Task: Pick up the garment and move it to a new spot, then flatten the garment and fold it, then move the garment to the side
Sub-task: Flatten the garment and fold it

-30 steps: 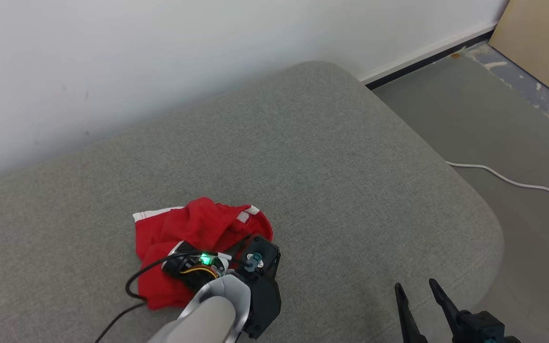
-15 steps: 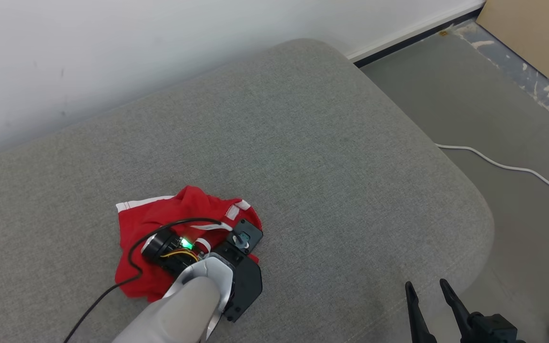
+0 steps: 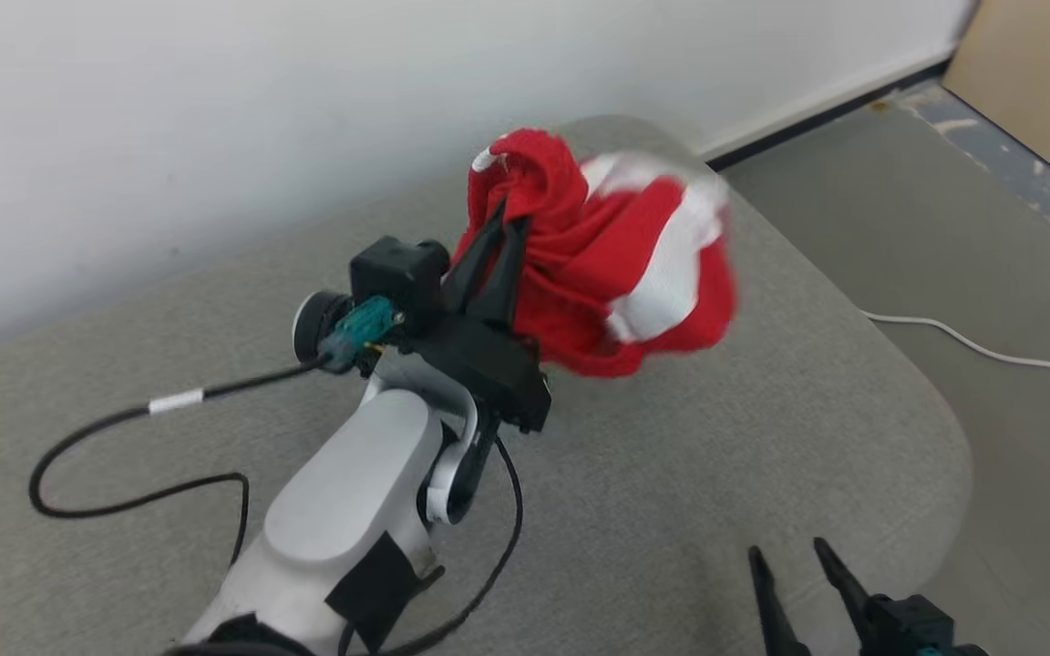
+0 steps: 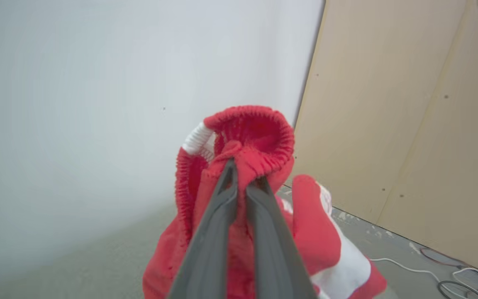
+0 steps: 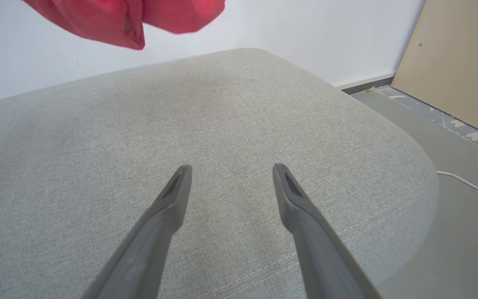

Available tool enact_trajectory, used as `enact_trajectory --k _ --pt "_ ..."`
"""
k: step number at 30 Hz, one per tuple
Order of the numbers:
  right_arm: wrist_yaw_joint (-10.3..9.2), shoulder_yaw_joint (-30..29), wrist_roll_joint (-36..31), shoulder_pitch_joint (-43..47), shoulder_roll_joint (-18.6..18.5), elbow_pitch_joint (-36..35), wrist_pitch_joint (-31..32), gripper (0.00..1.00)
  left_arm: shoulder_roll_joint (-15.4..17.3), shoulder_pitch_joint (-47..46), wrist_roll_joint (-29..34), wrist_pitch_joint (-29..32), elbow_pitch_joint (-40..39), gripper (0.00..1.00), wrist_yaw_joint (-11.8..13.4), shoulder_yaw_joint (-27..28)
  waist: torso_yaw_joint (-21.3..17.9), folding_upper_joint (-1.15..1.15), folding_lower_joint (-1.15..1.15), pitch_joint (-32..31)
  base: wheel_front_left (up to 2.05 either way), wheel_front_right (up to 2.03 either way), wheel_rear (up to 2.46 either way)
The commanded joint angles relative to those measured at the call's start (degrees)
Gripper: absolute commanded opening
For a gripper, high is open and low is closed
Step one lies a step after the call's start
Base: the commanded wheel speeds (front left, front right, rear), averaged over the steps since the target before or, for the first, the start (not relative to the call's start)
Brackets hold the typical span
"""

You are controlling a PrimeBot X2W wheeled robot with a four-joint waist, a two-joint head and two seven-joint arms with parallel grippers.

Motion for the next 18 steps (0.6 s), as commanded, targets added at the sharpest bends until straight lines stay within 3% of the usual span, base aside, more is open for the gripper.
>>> enact_trajectory --k 1,6,11,12,13,18 --pt "-0.12 -0.84 -0.63 0.89 -0.01 -0.42 0.26 1.00 0.25 3.93 -0.85 -0.28 -2.43 0.00 0.56 1.16 4.20 0.00 0.00 -2.02 0.00 0.00 0.00" --pt "-0.12 -1.43 -1.07 1.74 -0.02 -1.15 0.84 1.00 2.35 12.41 -1.63 -0.36 -3.98 0.00 1.37 1.56 8.48 0.00 0.00 -3.07 0.00 0.00 0.00" --pt "-0.12 -0.65 -0.94 2.12 -0.02 -1.82 1.64 1.00 3.09 21.00 -4.94 0.57 0.28 0.00 0.78 1.80 12.56 0.00 0.00 -3.76 0.00 0.00 0.00" --pt "-0.12 -0.45 -0.93 2.18 -0.03 -1.94 1.71 1.00 2.91 22.19 -5.74 0.54 0.92 0.82 0.50 2.21 13.11 0.00 0.00 -3.89 0.00 0.00 0.00" --pt "-0.12 -0.30 -0.97 2.31 -0.02 -2.01 1.75 1.00 2.76 23.22 -6.46 0.59 1.50 1.00 -0.12 2.53 13.67 0.00 0.00 -4.04 0.00 0.00 0.00" --pt "-0.12 -0.43 -1.24 2.61 -0.02 -2.31 2.29 1.00 2.70 26.27 -9.54 0.41 2.53 1.00 -1.16 4.19 15.23 0.00 0.00 -4.95 0.00 0.00 0.00"
